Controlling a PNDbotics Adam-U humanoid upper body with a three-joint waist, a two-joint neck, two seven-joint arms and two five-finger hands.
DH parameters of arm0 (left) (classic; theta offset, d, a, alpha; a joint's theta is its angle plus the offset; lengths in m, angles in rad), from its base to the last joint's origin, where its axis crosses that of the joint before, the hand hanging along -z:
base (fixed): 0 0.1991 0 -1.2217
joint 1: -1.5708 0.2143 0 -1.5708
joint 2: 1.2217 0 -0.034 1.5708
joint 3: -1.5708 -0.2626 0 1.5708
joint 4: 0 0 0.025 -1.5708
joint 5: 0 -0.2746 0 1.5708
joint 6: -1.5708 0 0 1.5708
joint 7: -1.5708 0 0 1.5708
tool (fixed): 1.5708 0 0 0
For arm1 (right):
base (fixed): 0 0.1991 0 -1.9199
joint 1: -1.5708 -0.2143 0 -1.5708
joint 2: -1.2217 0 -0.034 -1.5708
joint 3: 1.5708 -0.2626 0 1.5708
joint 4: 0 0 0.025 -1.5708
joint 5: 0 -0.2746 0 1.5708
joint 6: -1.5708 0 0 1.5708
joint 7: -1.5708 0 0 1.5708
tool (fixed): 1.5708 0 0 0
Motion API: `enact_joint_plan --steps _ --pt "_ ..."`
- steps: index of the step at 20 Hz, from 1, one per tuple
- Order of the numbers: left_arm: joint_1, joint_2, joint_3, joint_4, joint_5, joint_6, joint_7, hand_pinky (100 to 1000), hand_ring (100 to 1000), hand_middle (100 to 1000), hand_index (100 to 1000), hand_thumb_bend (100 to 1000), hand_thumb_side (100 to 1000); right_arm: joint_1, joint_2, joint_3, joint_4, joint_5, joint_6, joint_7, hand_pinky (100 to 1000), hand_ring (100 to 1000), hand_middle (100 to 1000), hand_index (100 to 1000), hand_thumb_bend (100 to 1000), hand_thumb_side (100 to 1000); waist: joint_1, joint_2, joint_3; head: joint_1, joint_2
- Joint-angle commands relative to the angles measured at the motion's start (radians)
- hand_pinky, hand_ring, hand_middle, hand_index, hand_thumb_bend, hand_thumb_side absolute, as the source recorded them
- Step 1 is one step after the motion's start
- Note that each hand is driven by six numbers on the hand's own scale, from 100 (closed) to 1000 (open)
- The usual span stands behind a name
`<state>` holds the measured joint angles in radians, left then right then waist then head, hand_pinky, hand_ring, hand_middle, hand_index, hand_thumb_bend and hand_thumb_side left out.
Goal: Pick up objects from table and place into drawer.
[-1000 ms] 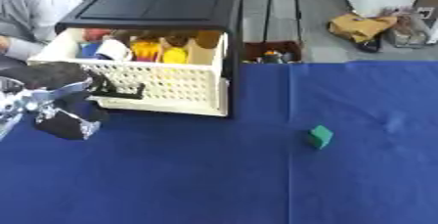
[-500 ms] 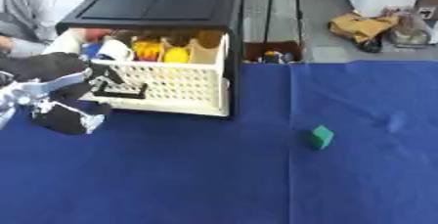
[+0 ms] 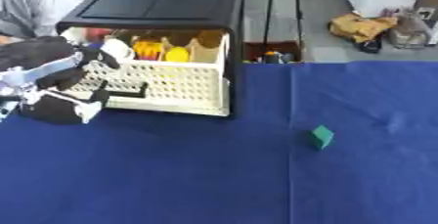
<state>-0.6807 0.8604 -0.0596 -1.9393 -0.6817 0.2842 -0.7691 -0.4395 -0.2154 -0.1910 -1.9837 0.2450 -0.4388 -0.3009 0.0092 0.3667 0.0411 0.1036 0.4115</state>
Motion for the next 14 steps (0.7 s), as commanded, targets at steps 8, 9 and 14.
enact_joint_plan --steps 8,9,14 --pt "-0.125 -0.144 0.215 -0.061 0.094 -0.015 0.133 100 158 294 960 355 757 -0.117 -0.192 0.033 -0.016 0.077 0.082 0.009 675 675 500 780 100 850 -0.022 -0.045 0.002 -0.068 0.048" --pt "-0.122 -0.160 0.230 -0.061 0.109 -0.029 0.148 100 223 350 948 380 780 -0.131 -0.214 0.040 -0.016 0.092 0.096 0.023 677 681 502 784 100 824 -0.023 -0.047 0.000 -0.073 0.051" --pt "-0.084 -0.249 0.277 -0.061 0.186 -0.105 0.224 243 415 533 947 382 794 -0.196 -0.303 0.087 0.011 0.168 0.172 0.099 682 691 500 799 100 825 -0.028 -0.058 -0.006 -0.091 0.055"
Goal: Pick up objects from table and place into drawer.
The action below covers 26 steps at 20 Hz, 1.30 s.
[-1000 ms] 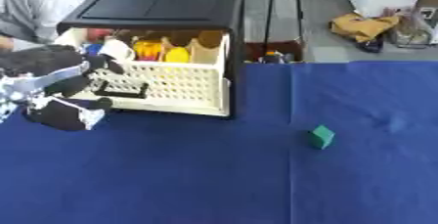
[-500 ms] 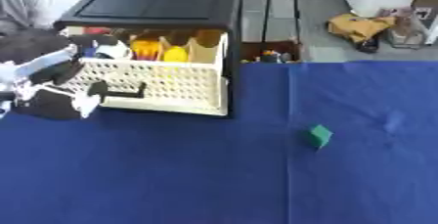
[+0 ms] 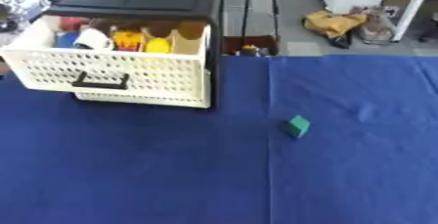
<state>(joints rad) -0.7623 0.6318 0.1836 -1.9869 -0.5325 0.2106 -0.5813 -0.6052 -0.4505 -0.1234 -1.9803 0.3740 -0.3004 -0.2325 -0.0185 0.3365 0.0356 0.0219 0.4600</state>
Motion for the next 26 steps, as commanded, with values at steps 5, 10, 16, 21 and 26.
enact_joint_plan --steps 5,10,16,21,26 --pt "0.023 -0.114 0.048 -0.013 0.110 -0.066 0.110 250 423 545 945 333 813 -0.090 -0.154 0.096 0.080 0.113 0.087 0.104 615 652 460 849 100 839 -0.007 -0.035 -0.003 -0.011 0.004" --pt "0.047 -0.197 0.035 -0.013 0.187 -0.080 0.187 248 418 537 940 326 816 -0.145 -0.210 0.156 0.190 0.190 0.072 0.181 560 596 399 862 100 896 -0.010 -0.036 0.000 -0.014 0.003" --pt "0.075 -0.246 -0.006 -0.013 0.235 -0.081 0.278 241 414 534 927 284 835 -0.218 -0.259 0.215 0.334 0.280 0.028 0.272 496 529 340 865 100 1000 -0.015 -0.038 -0.002 -0.018 0.006" --pt "0.091 -0.261 -0.064 -0.013 0.223 -0.064 0.351 233 408 534 925 273 845 -0.283 -0.281 0.290 0.453 0.353 0.004 0.345 483 518 375 871 100 1000 -0.021 -0.043 -0.007 -0.024 0.008" --pt "0.103 -0.266 -0.116 -0.013 0.211 -0.050 0.429 225 404 535 924 256 853 -0.349 -0.252 0.325 0.579 0.431 -0.040 0.423 502 553 419 926 100 1000 -0.024 -0.047 -0.013 -0.020 0.010"
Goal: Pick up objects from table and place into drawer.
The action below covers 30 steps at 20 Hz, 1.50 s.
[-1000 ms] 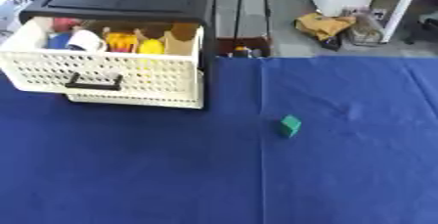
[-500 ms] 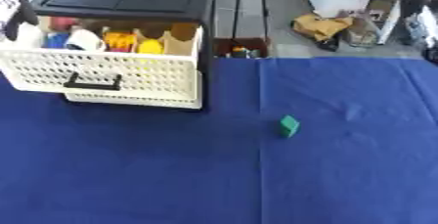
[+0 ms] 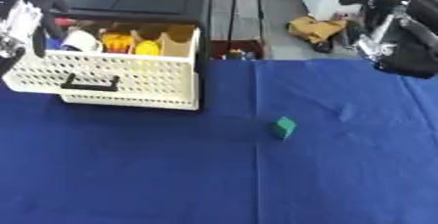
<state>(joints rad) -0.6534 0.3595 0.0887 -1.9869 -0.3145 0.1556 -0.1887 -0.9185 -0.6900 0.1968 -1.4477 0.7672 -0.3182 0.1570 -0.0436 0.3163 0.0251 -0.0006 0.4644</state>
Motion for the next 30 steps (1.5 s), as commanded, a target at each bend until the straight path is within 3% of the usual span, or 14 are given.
enact_joint_plan --steps 1,7,8,10,12,14,21,23,27,30 --pt "-0.004 0.005 -0.030 -0.013 -0.009 0.008 0.052 223 402 535 924 255 854 -0.049 -0.003 0.009 0.072 0.054 -0.034 0.049 505 560 422 931 100 1000 0.001 -0.027 -0.004 0.004 0.007" --pt "0.016 -0.002 -0.080 -0.013 -0.007 0.024 0.147 220 399 534 919 245 863 -0.109 0.044 0.043 0.228 0.104 -0.095 0.144 525 591 440 956 100 1000 -0.001 -0.034 -0.017 0.014 0.012" --pt "0.019 -0.005 -0.088 -0.013 -0.006 0.027 0.163 218 398 534 920 242 865 -0.116 0.052 0.047 0.253 0.107 -0.105 0.160 543 612 452 960 142 1000 -0.001 -0.034 -0.019 0.015 0.013" --pt "0.025 -0.010 -0.102 -0.013 -0.003 0.033 0.195 215 395 533 920 238 866 -0.127 0.068 0.050 0.302 0.112 -0.123 0.192 568 654 482 971 349 1000 -0.001 -0.035 -0.021 0.018 0.013" --pt "0.028 -0.012 -0.114 -0.013 0.000 0.038 0.224 213 392 532 920 235 867 -0.130 0.079 0.053 0.333 0.112 -0.144 0.222 591 683 500 983 459 1000 0.000 -0.034 -0.021 0.021 0.012" --pt "0.030 -0.013 -0.122 -0.013 0.002 0.041 0.241 210 390 531 918 233 868 -0.130 0.084 0.054 0.348 0.111 -0.166 0.252 594 693 511 990 485 1000 0.001 -0.034 -0.020 0.025 0.011" --pt "0.035 -0.018 -0.129 -0.013 0.007 0.051 0.249 201 382 521 911 214 880 -0.127 0.100 0.040 0.354 0.075 -0.167 0.358 595 697 511 1000 466 1000 0.002 -0.033 -0.024 0.033 0.012" --pt "0.036 -0.021 -0.129 -0.013 0.008 0.054 0.249 199 380 518 908 207 885 -0.128 0.104 0.036 0.349 0.060 -0.159 0.388 589 695 507 1000 398 1000 0.002 -0.032 -0.022 0.034 0.012" --pt "0.036 -0.023 -0.130 -0.013 0.010 0.057 0.246 194 376 514 904 199 888 -0.132 0.114 0.037 0.339 0.032 -0.139 0.450 590 696 507 1000 396 1000 0.003 -0.031 -0.017 0.032 0.012" --pt "0.036 -0.027 -0.132 -0.013 0.010 0.059 0.239 190 372 513 903 190 894 -0.139 0.124 0.046 0.323 0.002 -0.160 0.493 596 705 493 1000 329 891 0.004 -0.027 -0.010 0.028 0.011"
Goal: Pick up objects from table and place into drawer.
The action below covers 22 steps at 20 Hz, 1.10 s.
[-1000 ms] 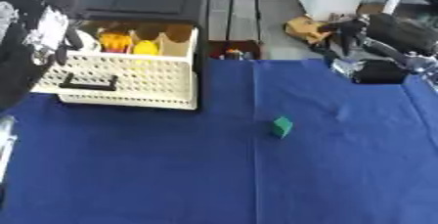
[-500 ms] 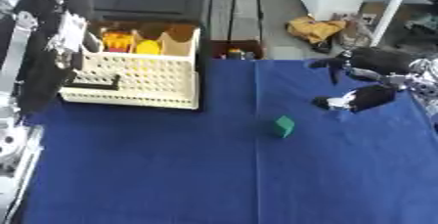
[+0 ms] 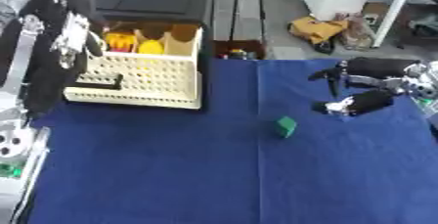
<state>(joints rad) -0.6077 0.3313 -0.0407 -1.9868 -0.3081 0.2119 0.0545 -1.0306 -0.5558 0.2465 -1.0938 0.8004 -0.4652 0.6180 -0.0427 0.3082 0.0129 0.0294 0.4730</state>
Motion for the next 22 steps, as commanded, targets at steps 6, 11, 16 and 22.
enact_joint_plan --steps 6,11,16,22 --pt "-0.011 -0.002 -0.004 -0.013 0.004 0.004 -0.013 187 371 512 900 172 903 -0.032 -0.017 0.015 -0.043 -0.120 -0.101 0.123 594 708 479 1000 314 743 0.003 -0.010 0.019 0.002 0.000" --pt "-0.008 -0.003 -0.005 -0.013 0.005 0.006 -0.018 185 370 512 900 161 912 -0.055 -0.034 0.002 -0.035 -0.196 -0.177 0.199 581 705 485 999 248 652 0.003 -0.005 0.028 0.003 -0.001" --pt "-0.007 -0.004 -0.006 -0.013 0.007 0.007 -0.021 183 369 511 898 149 918 -0.080 -0.057 -0.010 0.022 -0.234 -0.253 0.255 583 710 504 988 195 599 0.001 0.002 0.043 -0.002 -0.003" --pt "-0.007 -0.004 -0.007 -0.013 0.008 0.008 -0.025 179 366 508 897 140 923 -0.088 -0.067 -0.020 0.081 -0.202 -0.349 0.264 595 734 567 979 164 568 0.001 0.009 0.054 -0.008 -0.006"
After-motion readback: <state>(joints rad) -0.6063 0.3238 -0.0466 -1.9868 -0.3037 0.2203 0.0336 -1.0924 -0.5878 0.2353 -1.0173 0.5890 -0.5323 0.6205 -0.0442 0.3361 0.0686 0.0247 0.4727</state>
